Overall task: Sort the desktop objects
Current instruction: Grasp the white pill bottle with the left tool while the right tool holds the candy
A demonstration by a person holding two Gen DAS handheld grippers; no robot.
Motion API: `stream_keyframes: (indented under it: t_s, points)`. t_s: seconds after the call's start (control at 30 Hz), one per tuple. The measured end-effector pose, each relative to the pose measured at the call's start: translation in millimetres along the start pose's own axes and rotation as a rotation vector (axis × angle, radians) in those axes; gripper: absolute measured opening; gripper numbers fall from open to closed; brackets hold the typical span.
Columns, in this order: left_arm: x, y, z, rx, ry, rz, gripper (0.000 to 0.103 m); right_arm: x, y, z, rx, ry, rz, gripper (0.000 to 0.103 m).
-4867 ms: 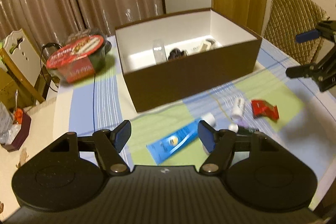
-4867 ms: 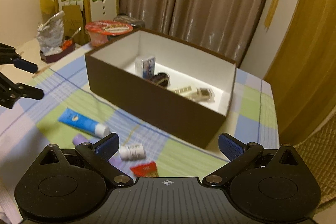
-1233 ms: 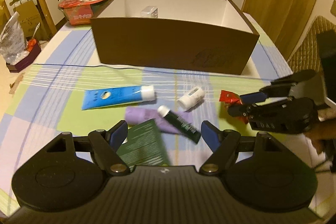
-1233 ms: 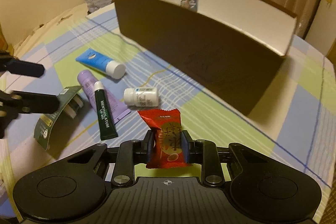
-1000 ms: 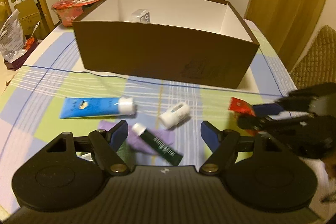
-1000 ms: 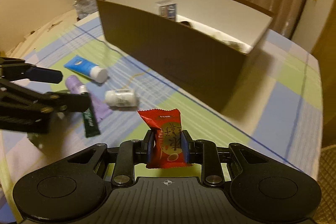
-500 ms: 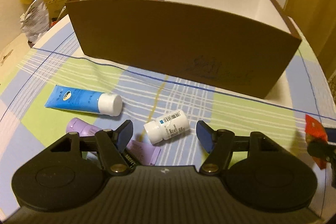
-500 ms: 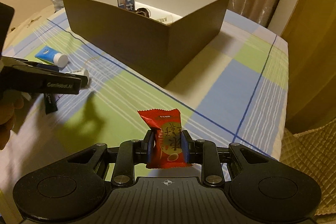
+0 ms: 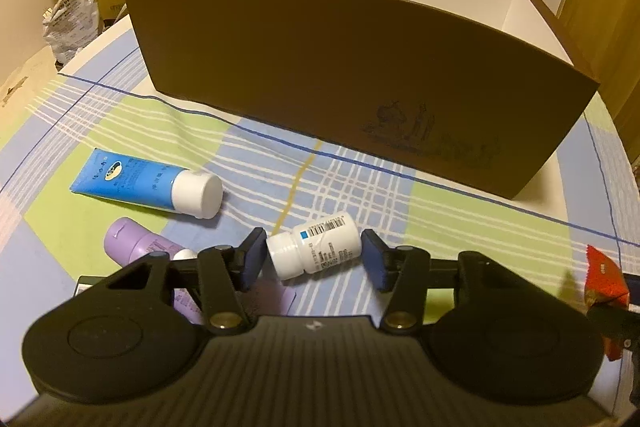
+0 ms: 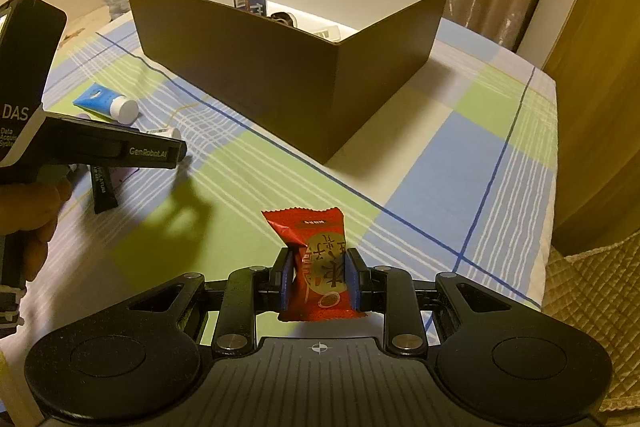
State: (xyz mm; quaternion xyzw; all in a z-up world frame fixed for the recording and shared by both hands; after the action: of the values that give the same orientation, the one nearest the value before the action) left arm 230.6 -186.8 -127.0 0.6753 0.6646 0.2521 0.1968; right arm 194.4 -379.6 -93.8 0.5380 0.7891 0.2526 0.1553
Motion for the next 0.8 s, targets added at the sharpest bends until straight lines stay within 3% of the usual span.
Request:
stream_keyframes:
  t_s: [0.43, 0.8]
  points:
    - [6.9, 6.2, -28.4, -0.060, -0.051, 0.071, 0.046, 14.9, 5.6, -6.0, -0.031, 0.027, 0.004, 0.026]
    - [40.2, 14.2, -69.6, -0.120, -0.069, 0.125, 0.046, 46.3, 20.0, -26.2, -0.106, 0.048, 0.010, 0.026]
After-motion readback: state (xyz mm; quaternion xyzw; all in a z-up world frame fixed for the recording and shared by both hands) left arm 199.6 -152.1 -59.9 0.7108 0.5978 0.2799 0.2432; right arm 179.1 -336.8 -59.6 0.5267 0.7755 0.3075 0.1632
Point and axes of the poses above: each gripper's, at about its wrist camera, not at the fingertips, and z roughly the way its jaws point, x to its left, y to its top, the point moved 3 cm from there along z, roughly the way its jaws point, and after that the axes turned 8 degrees about z, right-handed, at the moved point
